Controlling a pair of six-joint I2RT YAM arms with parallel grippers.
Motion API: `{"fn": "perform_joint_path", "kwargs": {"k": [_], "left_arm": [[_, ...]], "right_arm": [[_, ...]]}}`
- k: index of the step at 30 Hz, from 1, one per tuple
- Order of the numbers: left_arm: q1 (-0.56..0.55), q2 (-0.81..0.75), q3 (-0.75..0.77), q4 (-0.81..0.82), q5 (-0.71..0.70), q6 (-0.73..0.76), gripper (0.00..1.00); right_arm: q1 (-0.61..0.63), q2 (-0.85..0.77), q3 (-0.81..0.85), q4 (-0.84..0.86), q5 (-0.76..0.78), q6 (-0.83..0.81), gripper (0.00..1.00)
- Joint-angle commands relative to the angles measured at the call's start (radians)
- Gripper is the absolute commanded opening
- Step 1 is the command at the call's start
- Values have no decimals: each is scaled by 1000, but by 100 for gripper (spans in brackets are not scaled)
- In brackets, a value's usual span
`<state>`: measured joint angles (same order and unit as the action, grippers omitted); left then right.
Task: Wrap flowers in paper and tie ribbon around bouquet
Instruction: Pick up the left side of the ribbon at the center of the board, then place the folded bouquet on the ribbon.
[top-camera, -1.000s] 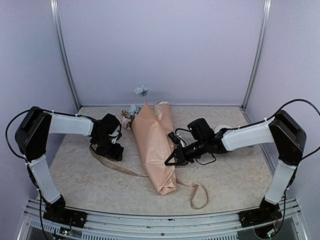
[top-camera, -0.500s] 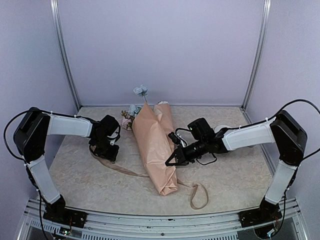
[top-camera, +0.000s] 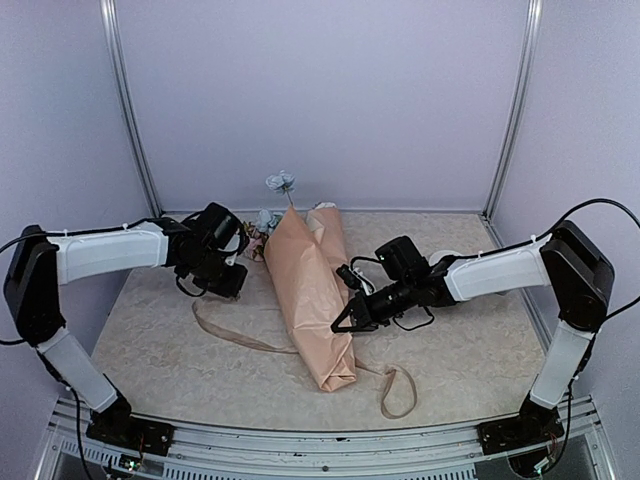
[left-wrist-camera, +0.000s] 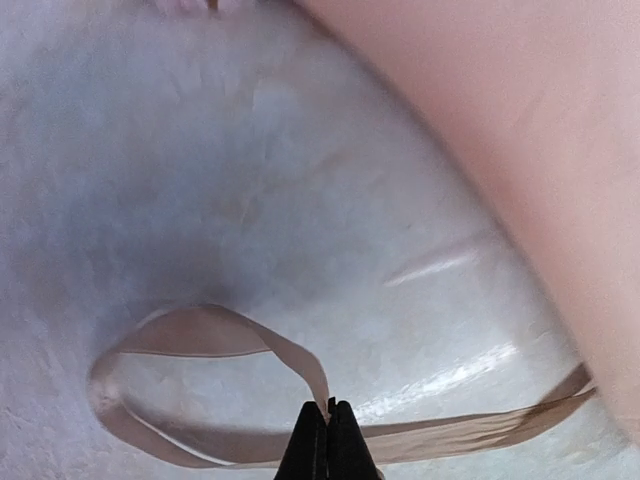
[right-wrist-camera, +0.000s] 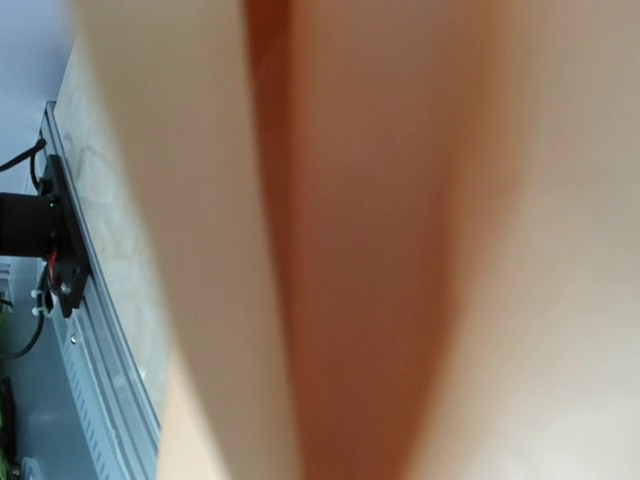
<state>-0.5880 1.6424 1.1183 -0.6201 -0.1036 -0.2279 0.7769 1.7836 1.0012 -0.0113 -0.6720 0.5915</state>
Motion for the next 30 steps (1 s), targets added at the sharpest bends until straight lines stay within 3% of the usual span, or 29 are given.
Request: {"fn": "perform_joint_path", "kwargs": {"k": [1, 6, 12, 17, 23, 30], "left_arm": [[-11, -169, 113, 36, -30, -4, 0], [-88, -268, 169, 78, 95, 0, 0], [-223, -334, 150, 213, 268, -36, 0], [-215, -227, 26, 187, 282, -96, 0], [-218, -133, -109, 368, 273, -127, 0], [-221, 64, 26, 433, 211, -49, 0]], "right_arm": [[13, -47, 22, 21, -13, -19, 0], [39, -69, 21, 40, -15, 17, 0], [88, -64, -42, 178, -50, 130, 0], [130, -55, -101, 236, -26, 184, 0], [154, -9, -173, 303, -26, 231, 0], [195, 48, -169, 252, -26, 201, 0]]}}
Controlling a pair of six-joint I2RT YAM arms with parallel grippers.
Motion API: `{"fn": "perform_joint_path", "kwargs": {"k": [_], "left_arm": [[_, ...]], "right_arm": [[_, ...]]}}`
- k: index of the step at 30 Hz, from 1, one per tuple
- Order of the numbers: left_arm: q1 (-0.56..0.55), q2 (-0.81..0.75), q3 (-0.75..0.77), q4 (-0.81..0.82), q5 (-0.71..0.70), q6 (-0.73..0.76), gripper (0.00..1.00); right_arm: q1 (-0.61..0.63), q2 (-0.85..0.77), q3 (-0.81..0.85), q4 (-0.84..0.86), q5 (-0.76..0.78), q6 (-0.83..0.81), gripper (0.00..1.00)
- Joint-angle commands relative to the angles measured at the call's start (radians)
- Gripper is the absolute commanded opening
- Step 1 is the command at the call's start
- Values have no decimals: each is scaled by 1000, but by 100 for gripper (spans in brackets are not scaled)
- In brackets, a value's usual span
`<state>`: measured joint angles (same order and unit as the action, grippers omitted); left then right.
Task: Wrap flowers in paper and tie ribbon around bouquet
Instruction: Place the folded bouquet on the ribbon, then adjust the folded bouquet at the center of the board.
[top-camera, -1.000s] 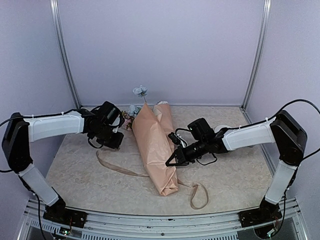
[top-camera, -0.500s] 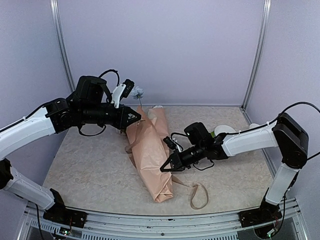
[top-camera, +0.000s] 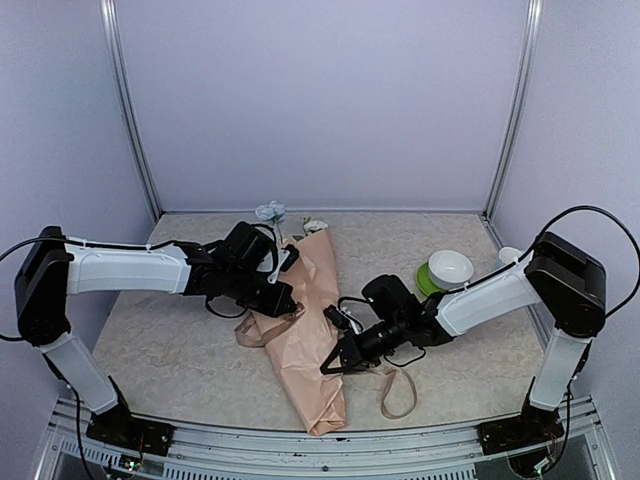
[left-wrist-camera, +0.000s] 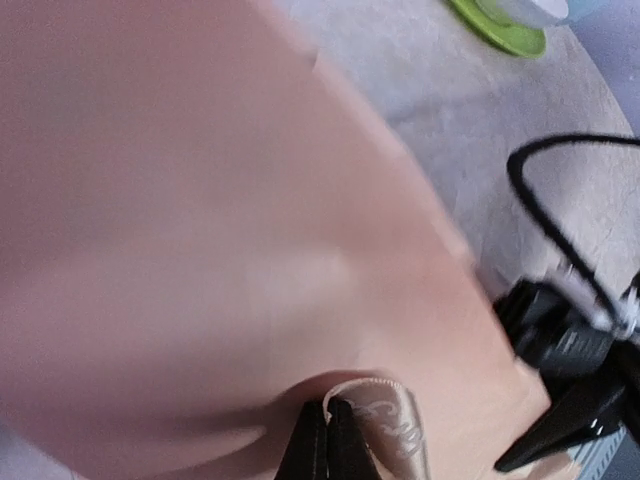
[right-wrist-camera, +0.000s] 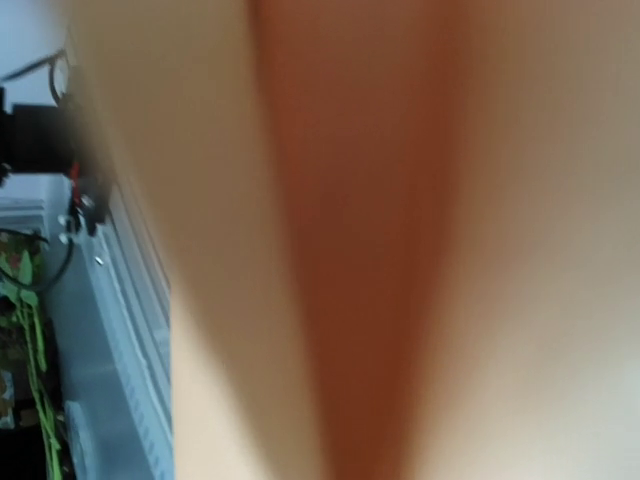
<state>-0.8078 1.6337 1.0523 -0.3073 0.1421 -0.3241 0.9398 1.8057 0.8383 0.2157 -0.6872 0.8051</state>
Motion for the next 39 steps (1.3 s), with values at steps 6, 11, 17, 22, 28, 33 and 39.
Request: {"fn": "perform_joint_path", "kwargs": {"k": [6, 11, 17, 22, 28, 33, 39], "left_arm": [[-15, 269, 171, 119, 36, 80, 0], [-36, 362, 201, 66, 82, 70, 0], [-53, 424, 189, 82, 120, 66, 0], [-65, 451, 195, 70, 97, 83, 0], [-62, 464, 188, 74, 93, 98, 0], [-57, 471, 185, 78, 98, 102, 0], [-40, 473, 178, 86, 109, 104, 0]], "right_arm": [[41, 33, -21, 16, 12, -10, 0], [41, 31, -7, -17, 35, -24, 1], [44, -43, 36, -133, 119, -69, 23], [44, -166, 34, -223, 193, -88, 37], [35, -230, 65, -434, 377, -143, 43], [158, -203, 221, -507, 430, -382, 35], [207, -79, 173, -249, 104, -542, 29]]}}
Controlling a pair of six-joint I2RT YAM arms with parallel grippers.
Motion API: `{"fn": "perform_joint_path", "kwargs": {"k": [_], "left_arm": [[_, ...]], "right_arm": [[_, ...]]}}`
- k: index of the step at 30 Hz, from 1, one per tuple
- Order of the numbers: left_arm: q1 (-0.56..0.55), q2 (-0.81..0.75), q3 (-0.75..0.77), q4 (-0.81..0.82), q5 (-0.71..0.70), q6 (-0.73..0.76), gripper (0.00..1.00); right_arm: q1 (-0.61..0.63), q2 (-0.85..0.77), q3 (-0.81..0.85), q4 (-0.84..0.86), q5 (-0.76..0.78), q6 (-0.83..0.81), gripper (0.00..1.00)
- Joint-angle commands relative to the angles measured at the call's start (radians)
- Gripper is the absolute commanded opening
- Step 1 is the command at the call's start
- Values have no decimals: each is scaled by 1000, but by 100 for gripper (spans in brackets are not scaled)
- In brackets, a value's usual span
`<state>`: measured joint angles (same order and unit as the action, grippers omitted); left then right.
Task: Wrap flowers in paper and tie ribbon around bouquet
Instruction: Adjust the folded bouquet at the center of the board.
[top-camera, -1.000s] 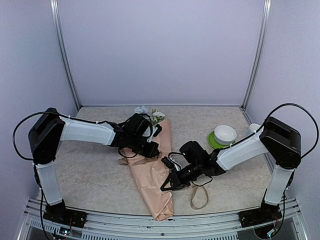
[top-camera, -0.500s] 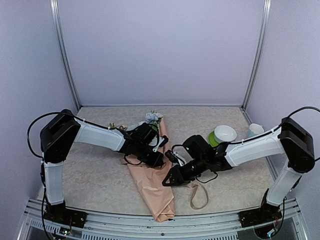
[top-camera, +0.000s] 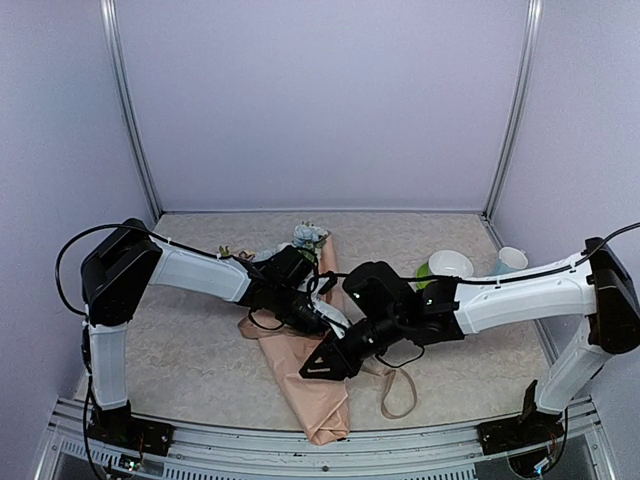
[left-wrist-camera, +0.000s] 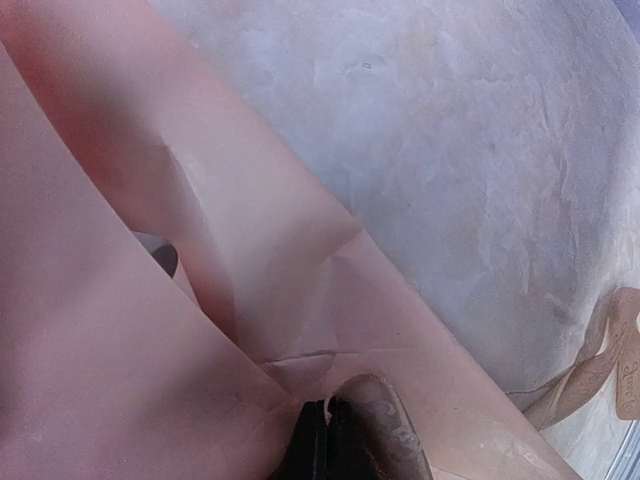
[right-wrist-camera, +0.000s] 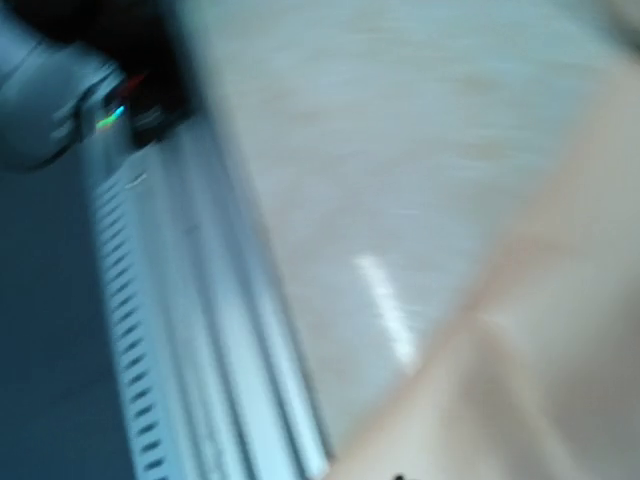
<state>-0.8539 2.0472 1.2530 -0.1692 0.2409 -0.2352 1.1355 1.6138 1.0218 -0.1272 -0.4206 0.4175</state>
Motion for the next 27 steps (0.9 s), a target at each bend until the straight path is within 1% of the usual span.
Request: {"fn": "perform_joint_path", "kwargs": {"k": [1, 4, 6, 11, 15, 19, 22, 24, 27], "left_arm": [[11, 57, -22, -53, 9, 17, 0], [21, 53, -22, -53, 17, 21, 0], [29, 58, -21, -56, 20, 24, 0], [46, 69, -14, -67, 20, 35, 0], [54, 71, -11, -65, 25, 42, 0], [56, 76, -11, -64, 30, 51, 0], [56, 81, -10, -60, 40, 60, 0], [58, 85, -4, -62, 48, 65, 0], [61, 85, -1, -60, 59, 72, 0]], "right_arm": [[18, 135, -5, 80, -163, -177, 28], [60, 212, -22, 59, -162, -255, 26], [73, 232, -60, 64, -152, -258, 25], [73, 182, -126, -15, -59, -243, 22], [95, 168, -143, -133, 3, -236, 21], [125, 98, -86, -200, 38, -286, 20], [126, 70, 47, -203, 49, -387, 19], [127, 83, 131, -156, 43, -455, 19], [127, 131, 190, 6, -3, -549, 19]]}}
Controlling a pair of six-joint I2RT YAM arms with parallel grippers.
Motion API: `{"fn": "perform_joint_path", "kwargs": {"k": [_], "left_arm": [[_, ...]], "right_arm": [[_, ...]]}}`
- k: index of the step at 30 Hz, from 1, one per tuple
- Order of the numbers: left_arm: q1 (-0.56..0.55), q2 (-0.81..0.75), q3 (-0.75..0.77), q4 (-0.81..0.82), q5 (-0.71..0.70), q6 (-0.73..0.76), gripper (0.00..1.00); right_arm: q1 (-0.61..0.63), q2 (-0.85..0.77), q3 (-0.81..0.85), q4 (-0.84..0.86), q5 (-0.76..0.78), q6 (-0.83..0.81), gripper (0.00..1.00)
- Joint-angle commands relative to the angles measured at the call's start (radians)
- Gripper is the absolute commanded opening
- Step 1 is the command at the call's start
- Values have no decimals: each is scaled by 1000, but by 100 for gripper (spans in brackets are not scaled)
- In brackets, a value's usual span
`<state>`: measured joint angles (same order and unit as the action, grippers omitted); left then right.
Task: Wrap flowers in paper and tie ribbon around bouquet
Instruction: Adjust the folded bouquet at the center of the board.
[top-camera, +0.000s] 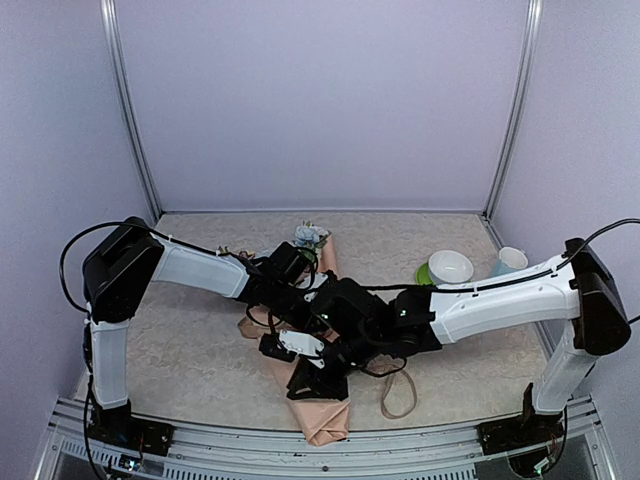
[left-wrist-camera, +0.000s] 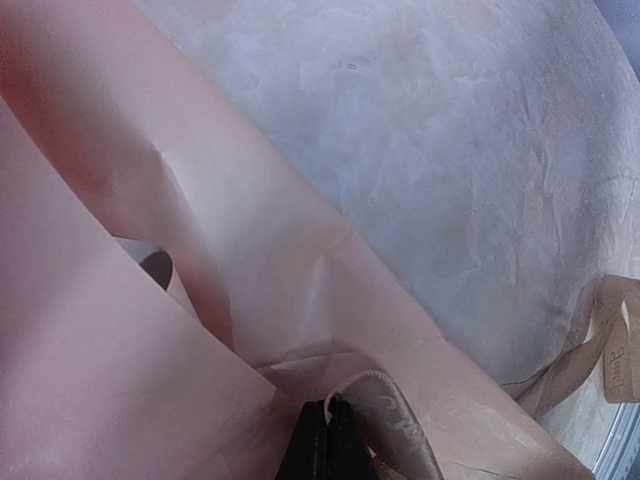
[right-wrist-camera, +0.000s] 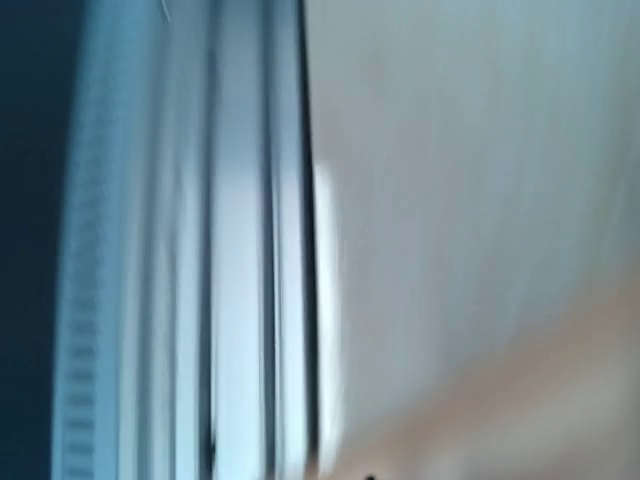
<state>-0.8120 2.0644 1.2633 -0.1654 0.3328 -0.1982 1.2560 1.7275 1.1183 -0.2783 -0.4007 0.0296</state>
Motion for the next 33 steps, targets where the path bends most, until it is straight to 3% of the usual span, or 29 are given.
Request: {"fn": "perform_joint_path", "kwargs": {"k": [1, 5, 7, 14, 19, 23, 28, 33], "left_arm": [[21, 68, -11, -63, -30, 36, 0], [28, 65, -11, -62, -13, 37, 0], [31, 69, -7, -64, -4, 40, 0], [31, 80, 23, -92, -22, 53, 0], [30, 80, 25, -104, -41, 56, 0], [24, 77, 25, -112, -51, 58, 0], [14, 71, 25, -115, -55, 59, 0], [11, 75, 24, -122, -56, 60, 0]], "right_arm": [[8, 51, 103, 188, -19, -190, 18], [8, 196, 156, 146, 20, -244, 17], [8, 212, 104, 172, 11, -239, 16], [43, 162, -53, 172, 84, -165, 15], [46, 8, -73, 173, 95, -81, 15], [32, -220, -171, 224, 192, 105, 18], [-23, -327, -232, -159, 485, 528, 31], [-16, -385, -315, -313, 416, 791, 50]]}}
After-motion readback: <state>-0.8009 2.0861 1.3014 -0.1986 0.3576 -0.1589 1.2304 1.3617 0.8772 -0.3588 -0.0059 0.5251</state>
